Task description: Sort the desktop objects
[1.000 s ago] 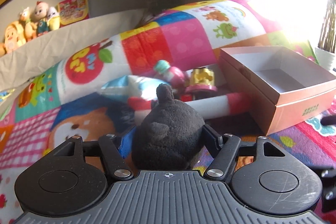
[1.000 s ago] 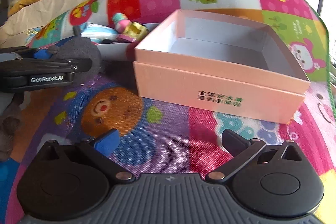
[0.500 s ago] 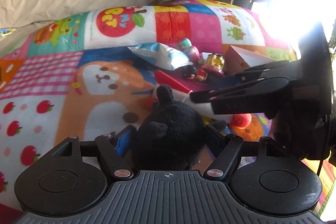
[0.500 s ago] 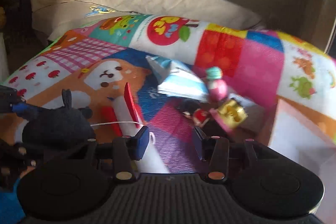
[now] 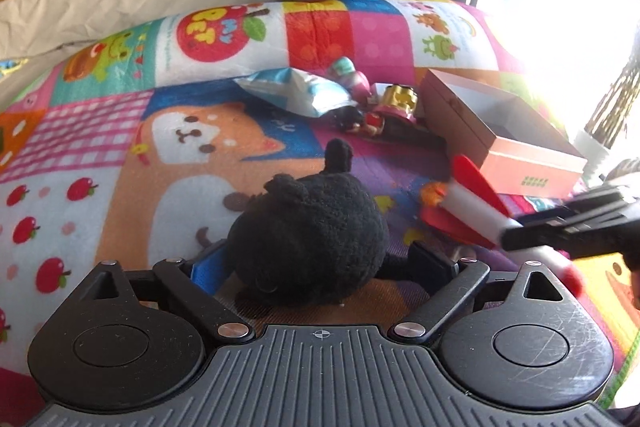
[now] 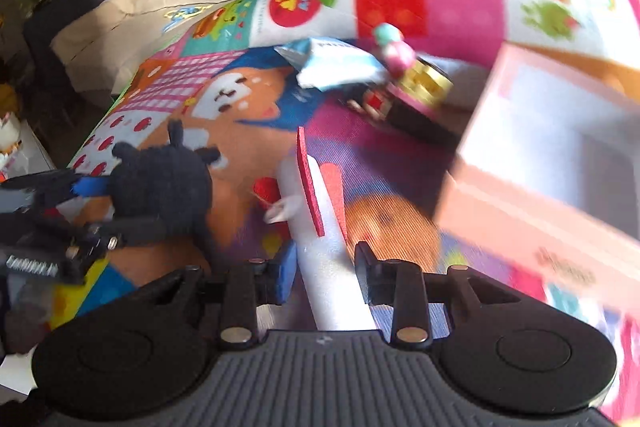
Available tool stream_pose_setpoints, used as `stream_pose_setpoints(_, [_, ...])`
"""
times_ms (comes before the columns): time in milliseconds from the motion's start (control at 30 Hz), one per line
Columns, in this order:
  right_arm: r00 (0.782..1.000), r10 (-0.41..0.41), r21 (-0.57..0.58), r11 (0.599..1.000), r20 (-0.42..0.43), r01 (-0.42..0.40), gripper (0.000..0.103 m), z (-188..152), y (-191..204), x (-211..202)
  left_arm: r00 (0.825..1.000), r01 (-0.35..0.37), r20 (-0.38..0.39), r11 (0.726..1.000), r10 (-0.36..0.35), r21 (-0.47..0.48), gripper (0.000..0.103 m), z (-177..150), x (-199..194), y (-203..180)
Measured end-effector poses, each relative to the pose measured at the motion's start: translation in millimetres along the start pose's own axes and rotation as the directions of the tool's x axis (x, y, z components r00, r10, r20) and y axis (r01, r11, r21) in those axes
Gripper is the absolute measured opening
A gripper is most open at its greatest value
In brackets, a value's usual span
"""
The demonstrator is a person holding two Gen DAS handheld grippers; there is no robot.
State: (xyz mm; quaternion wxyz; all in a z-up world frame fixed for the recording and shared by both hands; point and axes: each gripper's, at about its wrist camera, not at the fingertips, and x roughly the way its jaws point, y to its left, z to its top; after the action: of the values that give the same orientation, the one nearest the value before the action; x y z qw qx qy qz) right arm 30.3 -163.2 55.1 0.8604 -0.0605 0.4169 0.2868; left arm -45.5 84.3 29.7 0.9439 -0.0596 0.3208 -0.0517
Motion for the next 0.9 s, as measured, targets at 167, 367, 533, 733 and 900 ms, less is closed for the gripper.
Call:
stream_pose_setpoints(167, [0.984,-0.163,0.078,0.984,0.071,0.158,0.038,-40,-23,-25,1.000,0.008,0.007,0.999,-0.008,0.042,0.086,8,8,-17])
stream_pose_setpoints(367, [0.964,-0.227,0.150,0.967,0.139,0.207,0.058,-67,-31,-24,0.996,0.071,0.060,0.997,-0.072,0.026,0.085,25,3,-23])
stream_pose_setpoints(533, [0.950,-0.251,0.117,0.966,0.183,0.232,0.066,-73,-28,-22,0.999,0.014,0.048,0.999,-0.016,0.042,0.096,27,-9,-22])
stream_pose_setpoints(733, [0.949,-0.239,0.181,0.962,0.206,0.203,0.076,-77,-37,-28,0.998,0.013,-0.066,0.998,-0.009,0.066,0.097,2,-14,-20])
stream_pose_setpoints(900, [0.926,-0.169,-0.014,0.983,0.336,0.185,0.076,-62,-6,-45,0.997,-0.078,-0.011,0.997,0.078,-0.012,0.100,7,-27,-1])
